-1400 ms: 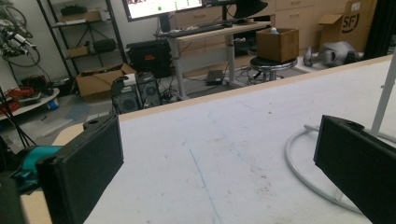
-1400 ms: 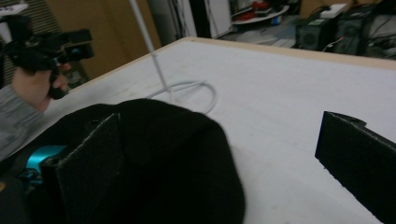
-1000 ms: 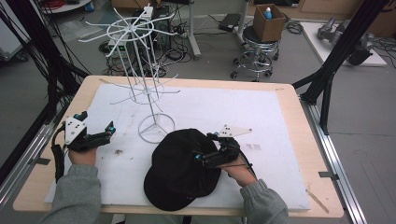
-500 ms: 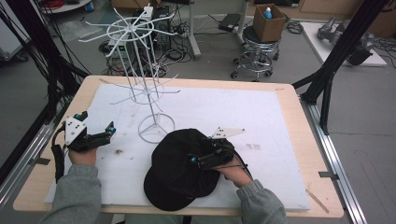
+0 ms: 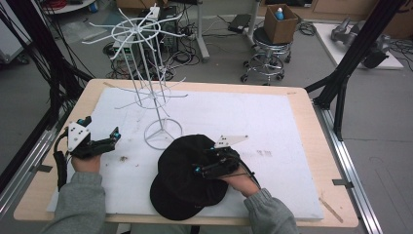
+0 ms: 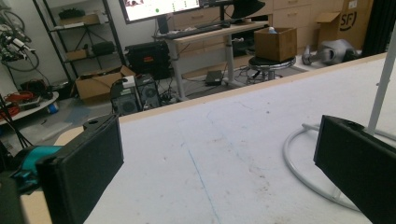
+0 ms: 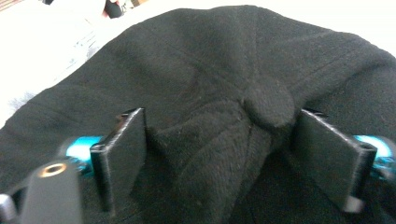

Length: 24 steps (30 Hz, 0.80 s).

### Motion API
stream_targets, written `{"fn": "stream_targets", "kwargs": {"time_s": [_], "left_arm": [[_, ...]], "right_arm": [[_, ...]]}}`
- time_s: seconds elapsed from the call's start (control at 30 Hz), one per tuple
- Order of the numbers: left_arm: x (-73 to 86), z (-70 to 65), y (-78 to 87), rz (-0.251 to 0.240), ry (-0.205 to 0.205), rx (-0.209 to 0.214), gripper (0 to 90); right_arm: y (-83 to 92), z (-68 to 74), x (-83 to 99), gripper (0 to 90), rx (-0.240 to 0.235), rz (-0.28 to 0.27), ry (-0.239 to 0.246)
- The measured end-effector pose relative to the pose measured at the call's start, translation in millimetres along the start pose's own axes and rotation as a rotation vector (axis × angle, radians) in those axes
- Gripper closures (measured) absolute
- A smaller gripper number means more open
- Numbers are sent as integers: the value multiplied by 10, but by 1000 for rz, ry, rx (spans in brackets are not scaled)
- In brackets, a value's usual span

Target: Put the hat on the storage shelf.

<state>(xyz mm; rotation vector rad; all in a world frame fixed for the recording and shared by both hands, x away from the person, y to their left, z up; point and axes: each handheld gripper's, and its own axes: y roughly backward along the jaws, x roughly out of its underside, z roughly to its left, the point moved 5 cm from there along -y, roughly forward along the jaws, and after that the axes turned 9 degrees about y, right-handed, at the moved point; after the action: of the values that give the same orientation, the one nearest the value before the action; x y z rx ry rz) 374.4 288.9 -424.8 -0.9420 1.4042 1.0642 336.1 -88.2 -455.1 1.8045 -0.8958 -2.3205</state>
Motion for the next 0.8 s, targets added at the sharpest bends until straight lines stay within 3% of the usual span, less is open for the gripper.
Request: {"fn": "stream_targets", "kwargs": {"time_s": [0.17,0.27,0.33,0.37,0.5,0.6,0.8], "left_arm": [[2,1,0,2,1,1,17],[2,-1,0,2,0,2,18],[4,0,-1,4,-1,2,17],[4,0,-1,5,-1,2,18],[3,-1,0,2,-1,3,18],[6,0,-2,4,-2,3,18],[8,-2,-1,6,-5,4,18]], "right_arm": [[-11,-14,5,408,31,15,4],[4,-46,9,544,47,17,-20],[17,-45,0,628,61,9,-7],[26,-29,-16,674,66,-3,22],[74,23,-77,733,95,-46,83],[132,24,-115,740,100,-85,81],[138,28,-116,739,92,-86,68]]}}
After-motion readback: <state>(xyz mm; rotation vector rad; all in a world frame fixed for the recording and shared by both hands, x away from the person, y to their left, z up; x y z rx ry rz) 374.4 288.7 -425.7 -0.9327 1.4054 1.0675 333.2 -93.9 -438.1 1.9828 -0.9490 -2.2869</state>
